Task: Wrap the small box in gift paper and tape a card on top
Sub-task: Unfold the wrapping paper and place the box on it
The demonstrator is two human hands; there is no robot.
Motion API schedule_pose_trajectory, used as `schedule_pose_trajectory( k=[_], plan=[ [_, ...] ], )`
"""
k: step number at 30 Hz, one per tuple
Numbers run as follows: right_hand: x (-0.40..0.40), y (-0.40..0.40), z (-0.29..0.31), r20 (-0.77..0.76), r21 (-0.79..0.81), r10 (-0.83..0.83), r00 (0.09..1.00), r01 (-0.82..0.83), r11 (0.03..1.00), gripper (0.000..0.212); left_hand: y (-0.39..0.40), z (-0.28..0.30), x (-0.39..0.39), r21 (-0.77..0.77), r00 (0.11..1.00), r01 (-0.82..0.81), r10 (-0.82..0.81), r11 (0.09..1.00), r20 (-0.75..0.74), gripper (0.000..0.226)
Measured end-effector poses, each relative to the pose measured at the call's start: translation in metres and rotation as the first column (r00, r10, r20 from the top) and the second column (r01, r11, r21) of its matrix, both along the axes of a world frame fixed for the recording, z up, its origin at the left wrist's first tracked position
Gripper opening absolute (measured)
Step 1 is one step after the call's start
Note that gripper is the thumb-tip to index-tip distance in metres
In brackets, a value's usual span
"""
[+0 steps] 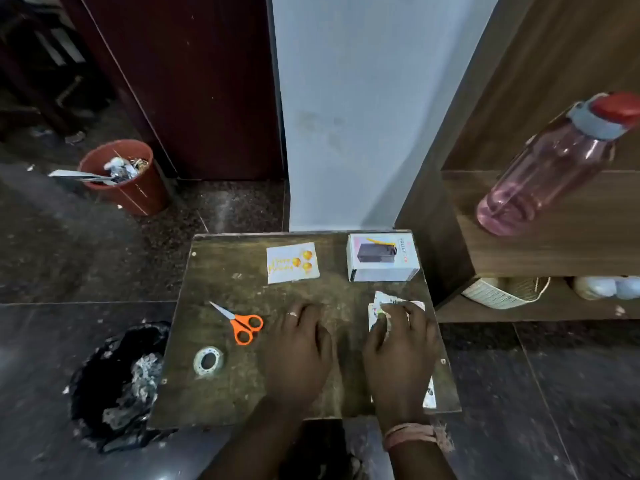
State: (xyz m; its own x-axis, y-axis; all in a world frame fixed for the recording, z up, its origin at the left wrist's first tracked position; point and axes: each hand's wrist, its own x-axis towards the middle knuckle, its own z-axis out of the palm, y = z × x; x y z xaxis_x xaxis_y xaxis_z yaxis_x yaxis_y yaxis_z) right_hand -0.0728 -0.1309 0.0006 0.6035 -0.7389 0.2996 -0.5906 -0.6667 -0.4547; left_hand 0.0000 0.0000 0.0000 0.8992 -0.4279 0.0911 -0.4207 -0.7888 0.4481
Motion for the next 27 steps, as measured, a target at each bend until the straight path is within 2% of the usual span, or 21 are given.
schedule_pose_trajectory(
  k=[4, 9, 11, 14, 17, 21, 24, 27],
  plan=[
    [-0.010, 0.013, -0.019, -0.035, -0.041, 0.019, 0.999, -0.021, 0.999, 0.022, 0.007, -0.006, -0.013, -0.106, 0.996, -0.005, 0.014, 0.994, 0.083, 0.036],
    [-0.036, 0.016, -0.011, 0.190, -0.023, 0.024, 0.981, -0.020, 1.000, 0.013, 0.030, -0.005, -0.042, -0.177, 0.996, 0.034, -0.019, 0.984, 0.083, 0.038],
    [-0.047, 0.020, -0.004, 0.244, -0.003, 0.020, 0.969, -0.020, 1.000, 0.009, 0.042, -0.001, -0.055, -0.221, 0.997, 0.034, -0.018, 0.975, 0.076, 0.039],
    [-0.061, 0.026, 0.006, 0.295, 0.020, 0.011, 0.956, -0.017, 1.000, 0.015, 0.060, 0.003, -0.076, -0.325, 0.995, 0.046, -0.013, 0.945, 0.103, 0.037],
    [-0.067, 0.025, 0.000, 0.163, 0.017, 0.001, 0.987, -0.004, 1.000, 0.031, 0.065, 0.007, -0.082, -0.388, 0.995, 0.079, -0.046, 0.918, 0.093, 0.040],
    [-0.056, 0.021, -0.009, -0.227, 0.230, -0.030, 0.973, 0.084, 0.970, 0.086, 0.053, 0.019, -0.073, -0.371, 0.986, 0.163, -0.136, 0.914, 0.098, 0.035],
    [-0.043, 0.025, -0.007, -0.330, 0.206, 0.022, 0.944, 0.049, 0.977, 0.085, 0.053, 0.006, -0.065, -0.427, 0.987, 0.146, -0.160, 0.893, 0.003, 0.038],
    [-0.036, 0.029, -0.004, -0.343, 0.228, 0.051, 0.938, 0.030, 0.973, 0.080, 0.044, -0.013, -0.053, -0.447, 0.987, 0.097, -0.142, 0.889, -0.070, 0.039]
  ],
)
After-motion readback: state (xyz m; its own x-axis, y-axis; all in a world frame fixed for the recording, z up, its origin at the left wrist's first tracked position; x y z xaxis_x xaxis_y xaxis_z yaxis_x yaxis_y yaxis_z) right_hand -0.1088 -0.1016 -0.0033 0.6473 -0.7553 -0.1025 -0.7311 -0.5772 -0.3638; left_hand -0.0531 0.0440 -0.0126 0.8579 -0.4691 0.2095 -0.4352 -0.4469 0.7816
